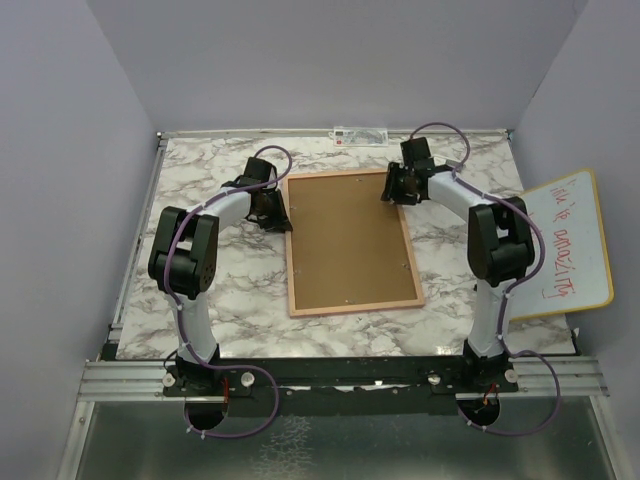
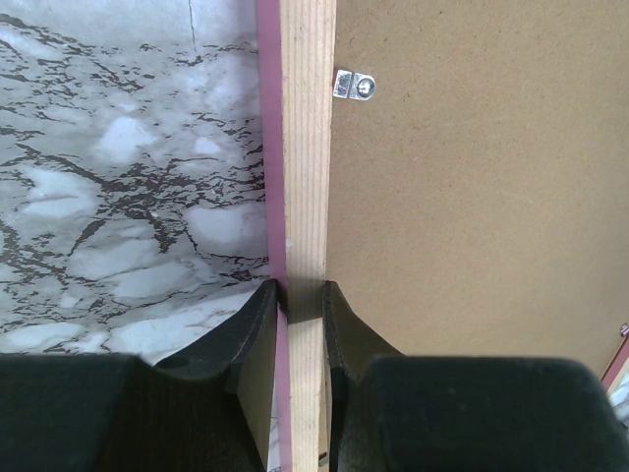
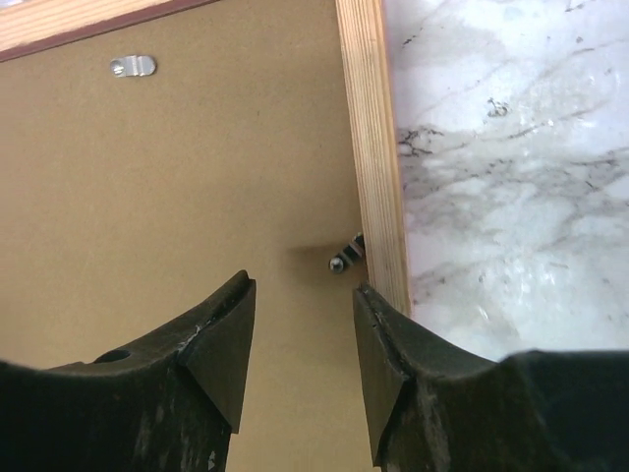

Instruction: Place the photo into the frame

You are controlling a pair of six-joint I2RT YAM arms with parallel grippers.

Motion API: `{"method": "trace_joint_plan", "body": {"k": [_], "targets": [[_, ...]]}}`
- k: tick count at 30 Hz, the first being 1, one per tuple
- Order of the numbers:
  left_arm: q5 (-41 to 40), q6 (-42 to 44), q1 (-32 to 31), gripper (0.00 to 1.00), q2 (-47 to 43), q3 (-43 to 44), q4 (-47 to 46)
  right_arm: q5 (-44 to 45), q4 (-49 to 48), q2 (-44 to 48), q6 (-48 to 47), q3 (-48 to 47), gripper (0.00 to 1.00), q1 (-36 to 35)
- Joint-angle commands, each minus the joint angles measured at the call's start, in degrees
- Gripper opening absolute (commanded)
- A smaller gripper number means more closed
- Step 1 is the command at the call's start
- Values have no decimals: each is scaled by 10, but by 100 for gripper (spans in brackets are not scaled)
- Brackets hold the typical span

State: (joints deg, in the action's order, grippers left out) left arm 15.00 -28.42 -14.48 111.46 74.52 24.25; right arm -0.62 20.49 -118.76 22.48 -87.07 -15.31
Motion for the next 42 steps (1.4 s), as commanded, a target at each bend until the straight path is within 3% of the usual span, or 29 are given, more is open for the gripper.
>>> {"method": "trace_joint_plan", "body": {"k": [1,20,42], "targets": [[-41,16,6,17,20,4,26,-37,-21,68,8,20,50,6],[-46,14,6,17,23,3,26,-39,-1,-65,16,-61,49,6],[-40,2,6,16,26,-1,21,22,84,-28,20,-41,42,7]]}}
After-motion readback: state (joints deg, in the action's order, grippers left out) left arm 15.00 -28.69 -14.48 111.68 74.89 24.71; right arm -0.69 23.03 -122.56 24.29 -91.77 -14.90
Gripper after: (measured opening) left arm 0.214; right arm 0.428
